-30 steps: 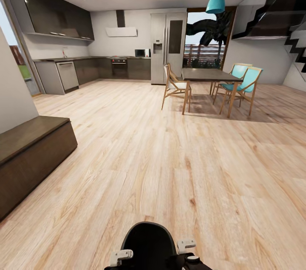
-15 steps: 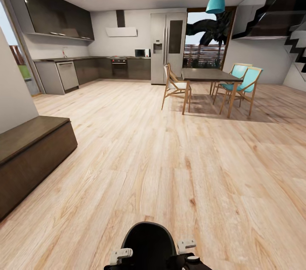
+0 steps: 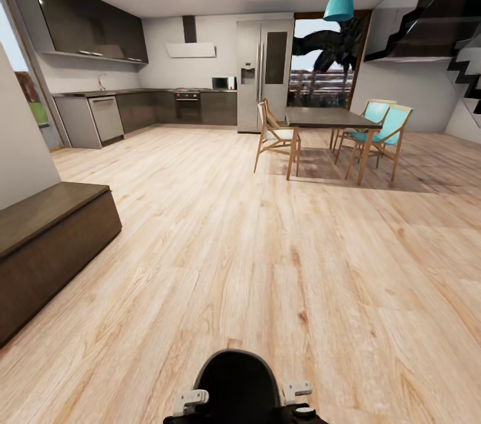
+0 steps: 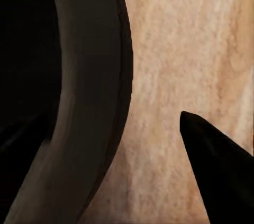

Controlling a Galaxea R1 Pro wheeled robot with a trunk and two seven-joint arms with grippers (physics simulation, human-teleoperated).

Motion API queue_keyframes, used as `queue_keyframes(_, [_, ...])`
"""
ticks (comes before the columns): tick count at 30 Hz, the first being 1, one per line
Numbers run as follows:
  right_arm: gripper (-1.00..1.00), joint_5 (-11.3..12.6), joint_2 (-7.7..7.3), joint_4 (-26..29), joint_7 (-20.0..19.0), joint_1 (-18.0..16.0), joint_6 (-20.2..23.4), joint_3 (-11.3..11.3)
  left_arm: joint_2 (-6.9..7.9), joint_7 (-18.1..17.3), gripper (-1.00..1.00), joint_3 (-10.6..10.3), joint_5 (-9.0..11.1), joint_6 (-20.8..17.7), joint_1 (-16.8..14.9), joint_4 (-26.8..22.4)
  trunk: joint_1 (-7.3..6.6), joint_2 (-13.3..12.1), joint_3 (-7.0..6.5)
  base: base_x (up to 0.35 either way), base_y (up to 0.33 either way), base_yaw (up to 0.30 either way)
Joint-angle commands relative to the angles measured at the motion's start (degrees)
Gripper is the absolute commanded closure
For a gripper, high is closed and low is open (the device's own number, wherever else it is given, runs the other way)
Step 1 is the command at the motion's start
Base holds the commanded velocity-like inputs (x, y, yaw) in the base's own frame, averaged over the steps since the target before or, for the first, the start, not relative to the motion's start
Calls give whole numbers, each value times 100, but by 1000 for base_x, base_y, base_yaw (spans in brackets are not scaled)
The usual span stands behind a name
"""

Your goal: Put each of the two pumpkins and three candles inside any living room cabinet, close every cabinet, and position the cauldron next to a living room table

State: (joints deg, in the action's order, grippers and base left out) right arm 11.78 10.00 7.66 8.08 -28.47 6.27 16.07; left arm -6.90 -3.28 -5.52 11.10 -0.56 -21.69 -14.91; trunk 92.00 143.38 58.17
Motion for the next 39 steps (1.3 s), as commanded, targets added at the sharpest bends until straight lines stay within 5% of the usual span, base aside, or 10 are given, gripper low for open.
queue_keyframes(1, [100,44,0,12,43,-1,29,51,4,-1,-100,-42,59,-6,0,-3,-1,2,5,0,0,0])
queue_keyframes(14, [100,44,0,26,44,-1,-3,45,4,3,-100,-37,68,-14,-2,5,-1,2,5,0,0,0])
queue_keyframes(15, [100,44,0,27,44,-1,-3,45,4,3,100,-37,68,-14,-2,5,-1,2,5,0,0,0])
queue_keyframes(39, [100,44,0,51,35,-1,-35,45,4,29,100,-37,68,-6,-1,6,-1,2,5,0,0,0])
